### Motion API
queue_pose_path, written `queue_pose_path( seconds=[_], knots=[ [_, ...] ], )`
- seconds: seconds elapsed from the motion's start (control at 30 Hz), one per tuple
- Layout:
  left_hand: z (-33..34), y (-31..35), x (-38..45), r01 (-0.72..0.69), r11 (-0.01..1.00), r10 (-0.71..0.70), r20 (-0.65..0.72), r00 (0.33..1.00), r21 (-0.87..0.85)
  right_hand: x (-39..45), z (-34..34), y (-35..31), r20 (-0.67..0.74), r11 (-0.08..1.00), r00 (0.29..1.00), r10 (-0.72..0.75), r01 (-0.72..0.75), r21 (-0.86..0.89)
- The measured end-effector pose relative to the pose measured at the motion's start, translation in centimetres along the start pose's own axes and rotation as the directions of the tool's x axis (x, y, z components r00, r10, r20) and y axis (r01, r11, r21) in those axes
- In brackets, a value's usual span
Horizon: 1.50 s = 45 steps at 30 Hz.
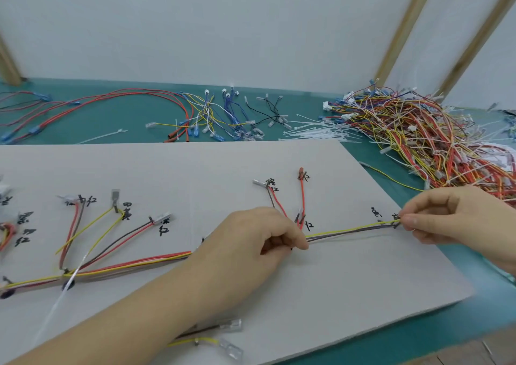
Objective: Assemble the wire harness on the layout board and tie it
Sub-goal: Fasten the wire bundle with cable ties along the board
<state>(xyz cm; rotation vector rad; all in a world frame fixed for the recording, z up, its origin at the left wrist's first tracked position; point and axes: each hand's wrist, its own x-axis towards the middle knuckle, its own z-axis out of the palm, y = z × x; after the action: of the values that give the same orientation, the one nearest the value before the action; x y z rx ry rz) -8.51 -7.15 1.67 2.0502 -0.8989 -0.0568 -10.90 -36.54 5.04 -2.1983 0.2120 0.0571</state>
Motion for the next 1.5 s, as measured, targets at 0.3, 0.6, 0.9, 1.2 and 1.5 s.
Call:
queue_pose_path(
  seconds=[0.3, 0.6, 0.9, 1.2, 1.5],
  knots=[
    [0.1, -0.6, -0.2, 0.028, 0.962, -0.005, -0.084, 0.996, 0.271, 1.4, 0.6, 1.6, 0.047, 0.986, 0.996, 0.075, -0.081, 0.147],
    [0.8, -0.3, -0.2, 0.004, 0.957, 0.018, -0.071, 0.997, 0.289, 1.4, 0.7, 1.8, 0.051, 0.968, 0.996, 0.073, -0.083, 0.237],
    [0.9, -0.7, 0.4, -0.039, 0.973, 0.044, -0.017, 0.999, 0.226, 1.0, 1.0, 1.8, 0.012, 0.924, 0.996, 0.091, -0.089, 0.372],
    [0.7, -0.8, 0.8, -0.064, 0.976, 0.064, 0.009, 0.998, 0.209, 1.0, 1.7, 1.8, -0.059, 0.890, 0.989, 0.137, -0.097, 0.446],
    [0.8, -0.7, 0.8, -0.048, 0.980, 0.049, -0.003, 0.999, 0.192, 1.0, 2.3, 1.6, -0.111, 0.894, 0.985, 0.133, -0.071, 0.442]
  ],
)
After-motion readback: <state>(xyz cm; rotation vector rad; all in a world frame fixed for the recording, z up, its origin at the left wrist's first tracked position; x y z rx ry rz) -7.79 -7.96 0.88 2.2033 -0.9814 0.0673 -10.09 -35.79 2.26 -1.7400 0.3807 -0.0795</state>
